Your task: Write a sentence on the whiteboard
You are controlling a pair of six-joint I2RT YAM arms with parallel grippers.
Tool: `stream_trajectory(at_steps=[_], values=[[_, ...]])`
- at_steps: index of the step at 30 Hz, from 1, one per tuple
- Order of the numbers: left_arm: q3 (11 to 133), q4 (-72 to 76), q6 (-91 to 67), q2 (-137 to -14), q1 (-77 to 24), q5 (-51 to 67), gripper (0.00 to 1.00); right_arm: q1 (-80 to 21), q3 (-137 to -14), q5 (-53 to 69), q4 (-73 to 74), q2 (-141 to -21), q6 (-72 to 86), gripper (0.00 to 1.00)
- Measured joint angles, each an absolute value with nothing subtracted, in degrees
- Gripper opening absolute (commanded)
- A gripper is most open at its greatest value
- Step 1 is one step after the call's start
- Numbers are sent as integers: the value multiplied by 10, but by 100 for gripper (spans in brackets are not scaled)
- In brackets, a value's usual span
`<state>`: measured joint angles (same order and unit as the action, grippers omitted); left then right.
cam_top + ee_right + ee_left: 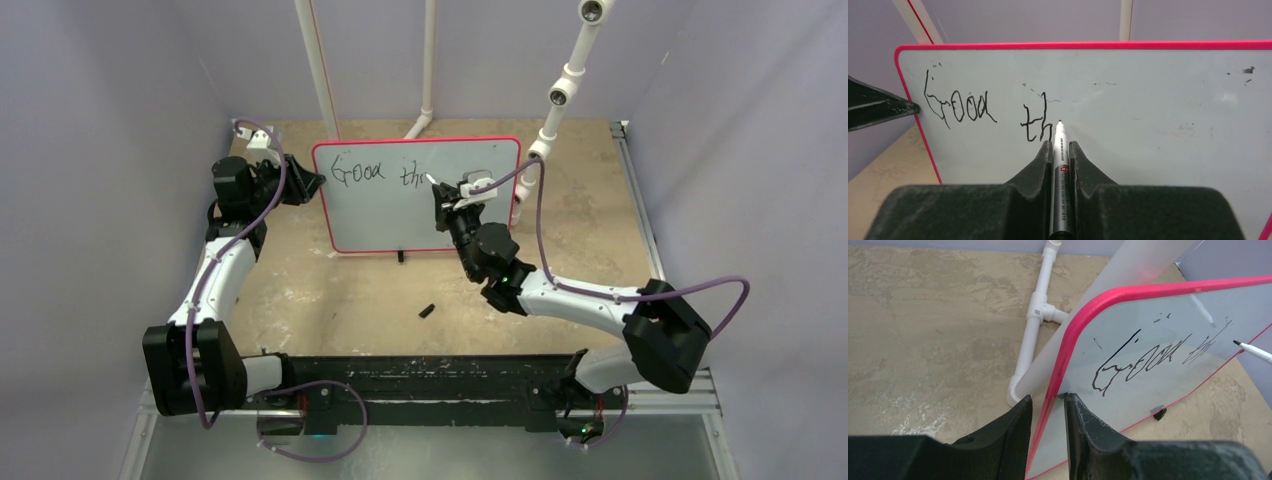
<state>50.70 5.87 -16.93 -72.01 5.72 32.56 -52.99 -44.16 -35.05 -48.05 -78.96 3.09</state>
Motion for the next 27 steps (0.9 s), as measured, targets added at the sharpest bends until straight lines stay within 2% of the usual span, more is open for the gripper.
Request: stream_trajectory(at_steps=[27], values=[[507, 58, -169, -720, 57, 325, 29, -531, -473, -351, -517, -854, -20, 0]])
